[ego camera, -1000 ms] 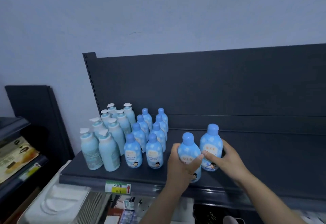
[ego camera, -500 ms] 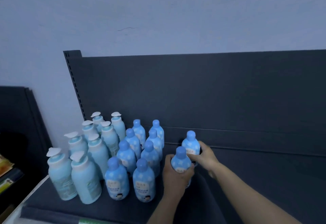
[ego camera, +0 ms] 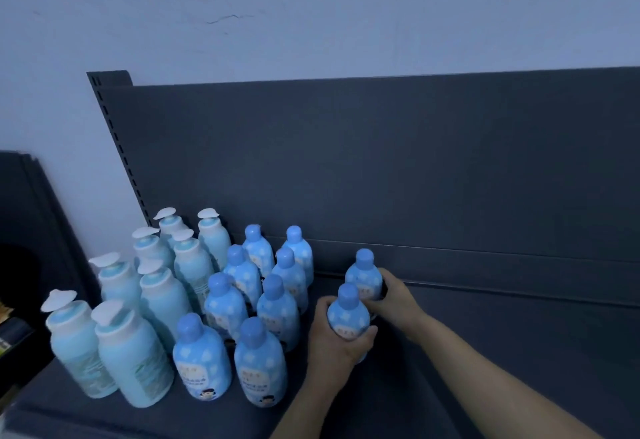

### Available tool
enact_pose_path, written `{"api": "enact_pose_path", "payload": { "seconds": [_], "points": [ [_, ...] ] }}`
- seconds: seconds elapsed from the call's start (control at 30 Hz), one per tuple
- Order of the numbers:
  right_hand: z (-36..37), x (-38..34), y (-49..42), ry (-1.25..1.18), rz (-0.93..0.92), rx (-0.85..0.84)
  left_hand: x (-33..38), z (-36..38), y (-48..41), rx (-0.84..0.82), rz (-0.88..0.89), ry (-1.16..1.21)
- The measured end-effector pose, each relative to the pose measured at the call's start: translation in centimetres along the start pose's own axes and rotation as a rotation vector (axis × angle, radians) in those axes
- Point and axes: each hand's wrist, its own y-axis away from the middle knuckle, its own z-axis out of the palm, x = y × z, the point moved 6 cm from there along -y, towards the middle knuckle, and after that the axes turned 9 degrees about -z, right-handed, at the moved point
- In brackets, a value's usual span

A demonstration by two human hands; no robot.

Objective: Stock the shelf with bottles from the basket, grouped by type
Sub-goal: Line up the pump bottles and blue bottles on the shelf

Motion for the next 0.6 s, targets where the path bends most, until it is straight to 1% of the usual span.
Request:
{"api": "enact_pose_path", "payload": {
  "seconds": [0.07, 0.17, 0.27, 0.43, 0.53, 0.6],
  "points": [
    [-0.1, 0.2, 0.0, 0.029, 0.008, -0.007, -0.7, -0.1, 0.4, 0.068, 0.002, -0.006],
    [-0.1, 0.8, -0.3, 0.091, 0.016, -0.006, -1.4, 0.4, 1.9, 0.241, -0.014, -0.033],
    [0.3, 1.1, -1.2, 0.151, -0.004, -0.017, -1.4, 1.4, 2.5, 0.353, -0.037, -0.003],
    [1.6, 0.8, -3.8, 0.021, -0.012, -0.037, -0.7, 1.7, -0.2, 0.441, -0.034, 0.025],
    [1.9, 0.9, -6.3, 0.148, -0.060, -0.016, -0.8, 1.1, -2.3, 0.503, -0.017, -0.016],
    [2.2, 0.6, -7.1, 0.183, -0.066, -0.023, -1.3, 1.0, -3.5, 0.516, -0.030, -0.045]
  ]
}}
